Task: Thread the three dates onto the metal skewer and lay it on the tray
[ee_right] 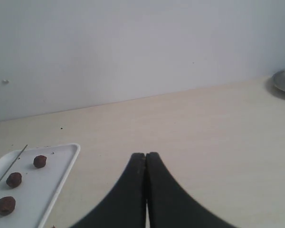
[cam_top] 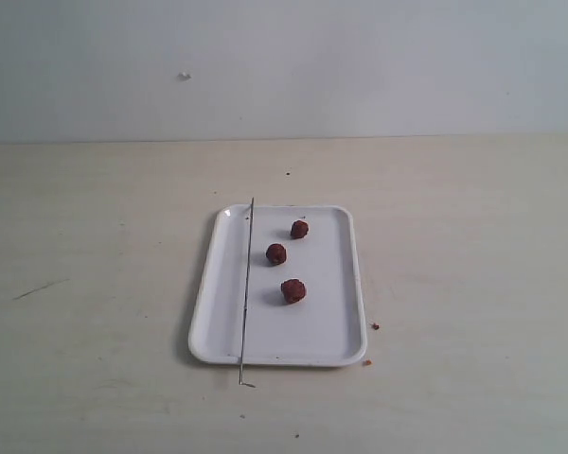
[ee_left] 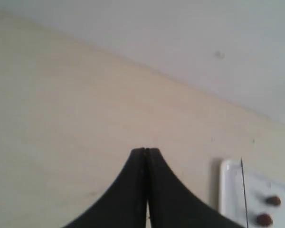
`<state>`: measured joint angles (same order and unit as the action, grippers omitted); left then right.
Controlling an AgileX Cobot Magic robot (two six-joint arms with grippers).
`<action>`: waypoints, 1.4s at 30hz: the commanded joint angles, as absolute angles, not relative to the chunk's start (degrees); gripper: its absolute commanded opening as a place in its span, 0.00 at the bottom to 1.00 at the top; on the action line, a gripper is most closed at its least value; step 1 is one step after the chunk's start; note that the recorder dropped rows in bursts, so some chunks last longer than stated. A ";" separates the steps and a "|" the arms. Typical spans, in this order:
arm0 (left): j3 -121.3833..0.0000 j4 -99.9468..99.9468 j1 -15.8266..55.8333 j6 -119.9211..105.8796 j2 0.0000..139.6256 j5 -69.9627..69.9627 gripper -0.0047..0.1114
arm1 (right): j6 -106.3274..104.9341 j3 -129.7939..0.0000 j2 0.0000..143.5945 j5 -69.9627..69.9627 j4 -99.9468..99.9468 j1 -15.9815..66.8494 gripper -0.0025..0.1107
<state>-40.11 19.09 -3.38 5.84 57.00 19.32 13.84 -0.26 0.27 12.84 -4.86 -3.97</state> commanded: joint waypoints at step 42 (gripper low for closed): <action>-96.56 0.78 38.96 26.16 128.57 56.03 0.41 | 13.57 0.00 0.00 11.65 -4.84 -4.31 0.02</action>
